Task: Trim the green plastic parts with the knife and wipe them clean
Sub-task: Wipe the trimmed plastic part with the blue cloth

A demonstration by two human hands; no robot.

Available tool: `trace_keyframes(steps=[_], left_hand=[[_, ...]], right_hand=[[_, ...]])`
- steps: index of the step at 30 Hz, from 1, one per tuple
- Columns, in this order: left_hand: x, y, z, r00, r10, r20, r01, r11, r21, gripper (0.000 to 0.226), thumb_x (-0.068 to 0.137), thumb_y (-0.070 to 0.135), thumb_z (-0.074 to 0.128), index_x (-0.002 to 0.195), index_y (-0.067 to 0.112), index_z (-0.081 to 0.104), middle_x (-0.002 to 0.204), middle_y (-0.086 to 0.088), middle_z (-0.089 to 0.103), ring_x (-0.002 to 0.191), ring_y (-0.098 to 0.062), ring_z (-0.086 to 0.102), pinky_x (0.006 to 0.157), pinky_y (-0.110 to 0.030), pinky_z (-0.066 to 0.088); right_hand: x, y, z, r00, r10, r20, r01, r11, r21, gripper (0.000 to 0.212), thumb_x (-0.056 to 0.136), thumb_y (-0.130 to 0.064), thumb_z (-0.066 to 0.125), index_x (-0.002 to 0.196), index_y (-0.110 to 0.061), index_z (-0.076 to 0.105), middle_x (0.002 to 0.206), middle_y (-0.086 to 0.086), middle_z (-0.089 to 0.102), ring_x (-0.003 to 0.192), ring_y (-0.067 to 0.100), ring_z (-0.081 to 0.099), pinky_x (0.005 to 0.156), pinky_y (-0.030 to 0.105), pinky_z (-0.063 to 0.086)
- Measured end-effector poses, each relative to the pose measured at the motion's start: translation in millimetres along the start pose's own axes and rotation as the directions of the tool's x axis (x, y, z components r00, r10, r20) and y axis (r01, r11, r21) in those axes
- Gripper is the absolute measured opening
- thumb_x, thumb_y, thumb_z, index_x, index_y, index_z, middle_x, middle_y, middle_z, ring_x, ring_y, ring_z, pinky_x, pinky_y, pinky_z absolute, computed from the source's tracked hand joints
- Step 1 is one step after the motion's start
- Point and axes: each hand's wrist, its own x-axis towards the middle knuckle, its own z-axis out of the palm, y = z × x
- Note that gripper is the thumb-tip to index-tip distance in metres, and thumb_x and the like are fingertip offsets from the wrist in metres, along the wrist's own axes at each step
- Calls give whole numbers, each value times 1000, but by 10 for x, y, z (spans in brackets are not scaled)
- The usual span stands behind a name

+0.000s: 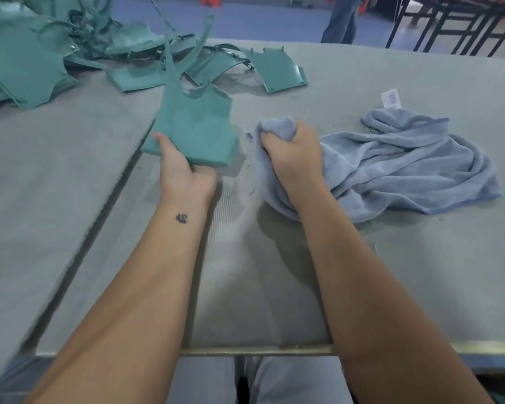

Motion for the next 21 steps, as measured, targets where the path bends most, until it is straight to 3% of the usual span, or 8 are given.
trace_keyframes(steps=[2, 6, 10, 12, 14, 16, 19, 21], left_hand=[[-29, -51, 26, 999, -18, 41, 17, 1000, 20, 52, 104, 43, 32, 133, 7, 55, 128, -11, 63, 103, -16, 65, 77, -35, 57], [-47, -92, 35, 989, -109, 101, 104, 993, 60, 41, 105, 27, 40, 132, -1, 53, 137, -18, 56, 122, -30, 57, 98, -41, 48], [-59, -113, 21, 978, -173, 116, 166, 984, 65, 34, 105, 21, 38, 116, -3, 59, 118, -12, 65, 118, -28, 58, 91, -43, 49], [-95, -106, 30, 975, -177, 131, 167, 982, 87, 34, 105, 22, 39, 114, -2, 60, 117, -13, 66, 116, -28, 60, 95, -43, 49], [-97, -101, 38, 975, -179, 131, 172, 983, 60, 38, 105, 23, 41, 127, -3, 56, 130, -19, 61, 123, -31, 57, 104, -45, 44], [-86, -106, 32, 977, -178, 115, 172, 983, 57, 37, 104, 24, 42, 123, -3, 57, 133, -20, 58, 122, -31, 57, 106, -44, 43], [-117, -96, 13, 952, -279, 125, 263, 956, 131, 50, 104, 36, 39, 110, -8, 62, 119, -24, 65, 107, -31, 66, 105, -41, 44], [-149, -65, 3, 929, -337, 152, 313, 935, 166, 68, 104, 42, 36, 83, -15, 67, 86, -25, 71, 75, -31, 73, 82, -39, 57]], right_hand=[[-57, -30, 67, 996, -60, 68, 63, 997, -50, 32, 90, -18, 54, 68, 5, 46, 57, 3, 38, 55, 11, 35, 53, 34, 33], [-97, 2, 235, 988, -152, -17, 150, 985, -83, 36, 91, -14, 55, 64, -19, 31, 60, -3, 37, 62, 18, 39, 62, 40, 37], [5, 35, 226, 981, -175, -88, 166, 980, -109, 32, 89, -8, 50, 68, -20, 29, 59, -5, 32, 58, 15, 33, 57, 40, 34], [25, 27, 206, 972, -211, -100, 193, 968, -162, 29, 87, -6, 47, 69, -20, 29, 59, -7, 31, 59, 17, 33, 57, 39, 32], [-18, -12, 185, 952, -303, -38, 286, 928, -241, 27, 85, -7, 46, 70, -21, 29, 58, -9, 29, 61, 22, 35, 58, 39, 29], [-92, -62, 191, 898, -437, 57, 427, 830, -360, 29, 77, -6, 48, 68, -23, 27, 54, -10, 31, 59, 24, 32, 59, 35, 23], [-202, -148, 295, 801, -550, 237, 592, 668, -450, 19, 71, -12, 48, 69, -24, 34, 57, -4, 48, 57, 21, 27, 60, 37, 27], [-207, -163, 352, 794, -538, 283, 603, 637, -480, 17, 74, -14, 51, 73, -23, 36, 62, -3, 51, 58, 22, 32, 65, 37, 32]])
